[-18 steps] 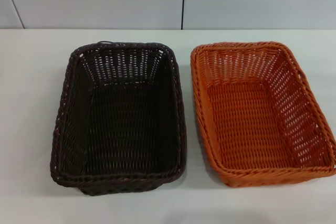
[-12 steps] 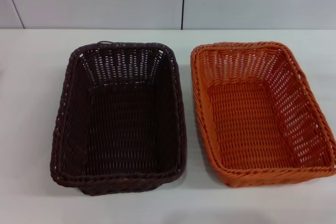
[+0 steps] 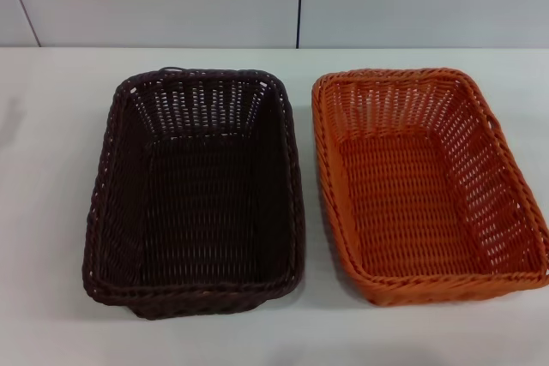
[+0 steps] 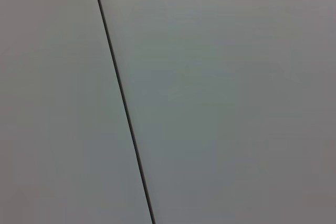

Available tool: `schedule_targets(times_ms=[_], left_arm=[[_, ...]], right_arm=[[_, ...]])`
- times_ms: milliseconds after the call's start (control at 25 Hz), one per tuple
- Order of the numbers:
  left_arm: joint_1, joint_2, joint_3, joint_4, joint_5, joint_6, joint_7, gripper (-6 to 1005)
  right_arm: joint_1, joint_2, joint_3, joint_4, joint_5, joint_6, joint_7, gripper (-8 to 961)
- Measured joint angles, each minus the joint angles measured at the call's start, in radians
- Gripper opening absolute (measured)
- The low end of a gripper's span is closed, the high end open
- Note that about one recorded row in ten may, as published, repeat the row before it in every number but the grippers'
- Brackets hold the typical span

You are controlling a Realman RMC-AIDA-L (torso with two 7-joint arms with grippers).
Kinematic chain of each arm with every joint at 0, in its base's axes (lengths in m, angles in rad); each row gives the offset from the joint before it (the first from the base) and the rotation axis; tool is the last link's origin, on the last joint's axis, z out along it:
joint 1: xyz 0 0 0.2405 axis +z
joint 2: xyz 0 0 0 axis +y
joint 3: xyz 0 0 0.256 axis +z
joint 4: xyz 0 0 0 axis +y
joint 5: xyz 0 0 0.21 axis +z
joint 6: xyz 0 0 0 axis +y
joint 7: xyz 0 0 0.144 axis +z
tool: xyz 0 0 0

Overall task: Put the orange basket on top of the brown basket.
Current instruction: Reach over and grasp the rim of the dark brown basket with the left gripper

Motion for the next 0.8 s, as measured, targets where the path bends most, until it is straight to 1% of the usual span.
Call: schedule_targets(times_ms=[40,80,120,160,200,280,320,360,400,440,480,520,560,600,680,720,760,800], left_arm=[[-0.002,0.001,0.007,-0.001,0.000,0.001,-0.001,860],[-0.008,0.008,0.041,-0.013,0.000,0.008,-0.010,860],[-0.008,0.008,0.041,-0.013,0.000,0.008,-0.010,860],[-0.015,0.018,0.097,-0.042,0.000,0.035,-0.039,860],[-0.015,0.018,0.097,-0.042,0.000,0.035,-0.039,859],[-0.028,0.037,0.188,-0.091,0.000,0.114,-0.118,859],[-0.036,0.052,0.237,-0.117,0.002,0.156,-0.167,859],[-0.048,0.086,0.330,-0.170,0.019,0.232,-0.279,859],[-0.048,0.086,0.330,-0.170,0.019,0.232,-0.279,859],[-0.054,0.110,0.378,-0.204,0.042,0.278,-0.358,859],[-0.058,0.139,0.436,-0.242,0.084,0.323,-0.452,859],[-0.064,0.173,0.491,-0.278,0.140,0.360,-0.572,859],[-0.076,0.233,0.576,-0.328,0.246,0.391,-0.791,859],[-0.076,0.233,0.576,-0.328,0.246,0.391,-0.791,859],[-0.098,0.315,0.663,-0.382,0.408,0.366,-1.065,859],[-0.104,0.333,0.677,-0.402,0.464,0.336,-1.144,859],[-0.117,0.369,0.695,-0.463,0.606,0.251,-1.308,859],[-0.117,0.369,0.695,-0.463,0.606,0.251,-1.308,859]], right_arm=[[0.000,0.000,0.000,0.000,0.000,0.000,0.000,653],[0.000,0.000,0.000,0.001,0.000,0.001,0.000,653],[0.000,0.000,0.000,0.001,0.000,0.001,0.000,653],[-0.001,0.000,0.000,0.001,0.000,0.001,0.000,653],[-0.001,0.000,0.000,0.001,0.000,0.001,0.000,653],[-0.003,0.000,0.000,0.001,0.000,0.002,0.000,653],[-0.004,0.000,0.000,0.002,0.000,0.002,0.001,653],[-0.007,0.002,0.000,0.005,0.000,0.002,0.001,653],[-0.007,0.002,0.000,0.005,0.000,0.002,0.001,653],[-0.008,0.002,0.000,0.007,0.000,0.002,0.001,653],[-0.011,0.003,0.000,0.011,0.000,0.002,0.001,653],[-0.014,0.003,0.000,0.012,0.000,0.003,0.001,653],[-0.019,0.004,0.000,0.013,0.000,0.003,0.001,653],[-0.019,0.004,0.000,0.013,0.000,0.003,0.001,653],[-0.024,0.004,0.000,0.013,0.000,0.003,0.001,653],[-0.026,0.004,0.000,0.013,0.000,0.004,0.001,653],[-0.029,0.004,0.000,0.013,0.000,0.010,0.002,653],[-0.029,0.004,0.000,0.013,0.000,0.010,0.002,653]])
